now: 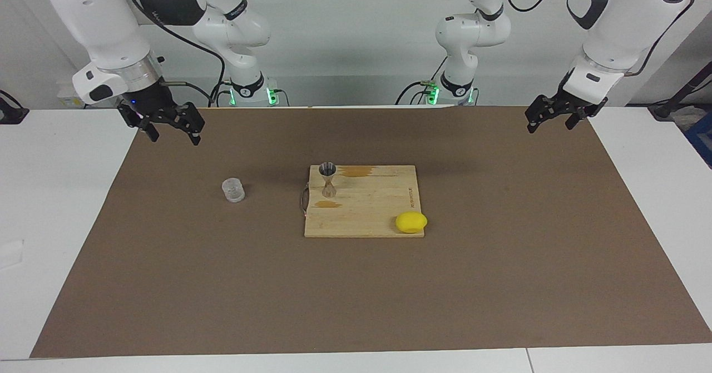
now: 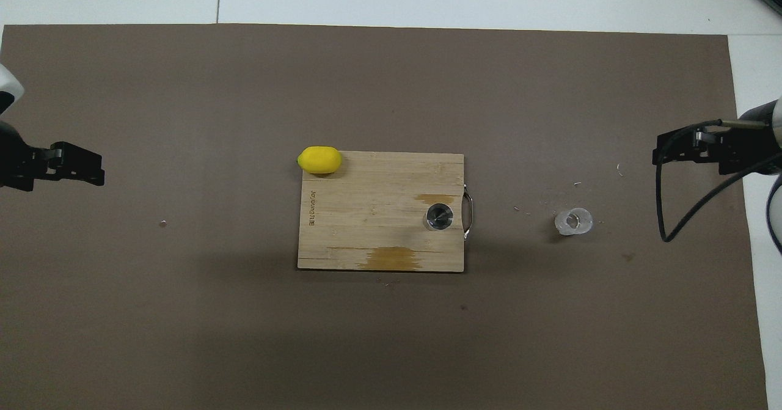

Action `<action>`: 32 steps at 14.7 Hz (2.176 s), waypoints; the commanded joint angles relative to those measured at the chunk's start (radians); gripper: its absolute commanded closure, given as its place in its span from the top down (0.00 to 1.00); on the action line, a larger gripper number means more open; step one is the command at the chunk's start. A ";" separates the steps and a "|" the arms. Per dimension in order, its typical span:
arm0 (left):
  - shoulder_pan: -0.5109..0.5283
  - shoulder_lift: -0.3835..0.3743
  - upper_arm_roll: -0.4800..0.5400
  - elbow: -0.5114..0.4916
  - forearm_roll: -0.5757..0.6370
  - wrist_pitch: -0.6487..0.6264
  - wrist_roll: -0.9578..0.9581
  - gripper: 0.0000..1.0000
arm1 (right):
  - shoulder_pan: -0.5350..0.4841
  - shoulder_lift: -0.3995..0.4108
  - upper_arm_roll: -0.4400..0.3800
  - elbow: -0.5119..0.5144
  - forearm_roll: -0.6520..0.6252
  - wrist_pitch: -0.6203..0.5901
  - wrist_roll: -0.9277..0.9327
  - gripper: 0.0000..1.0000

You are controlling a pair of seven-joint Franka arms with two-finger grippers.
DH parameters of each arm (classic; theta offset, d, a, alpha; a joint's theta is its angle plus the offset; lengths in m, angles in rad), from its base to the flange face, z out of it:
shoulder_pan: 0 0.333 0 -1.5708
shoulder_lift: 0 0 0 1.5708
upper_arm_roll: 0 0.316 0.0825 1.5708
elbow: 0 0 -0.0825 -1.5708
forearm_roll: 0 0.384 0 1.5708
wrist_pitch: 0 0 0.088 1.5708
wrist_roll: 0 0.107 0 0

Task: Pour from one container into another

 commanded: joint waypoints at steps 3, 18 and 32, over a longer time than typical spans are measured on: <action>-0.011 -0.006 0.012 0.006 -0.011 -0.003 -0.013 1.00 | 0.001 -0.008 0.009 0.016 -0.010 -0.074 -0.051 1.00; -0.013 -0.006 0.012 0.006 -0.011 -0.003 -0.011 1.00 | 0.007 -0.017 0.016 0.002 -0.042 -0.068 -0.014 1.00; -0.014 -0.006 0.012 0.006 -0.011 -0.001 -0.011 1.00 | 0.019 -0.019 0.020 -0.010 -0.064 -0.041 -0.008 1.00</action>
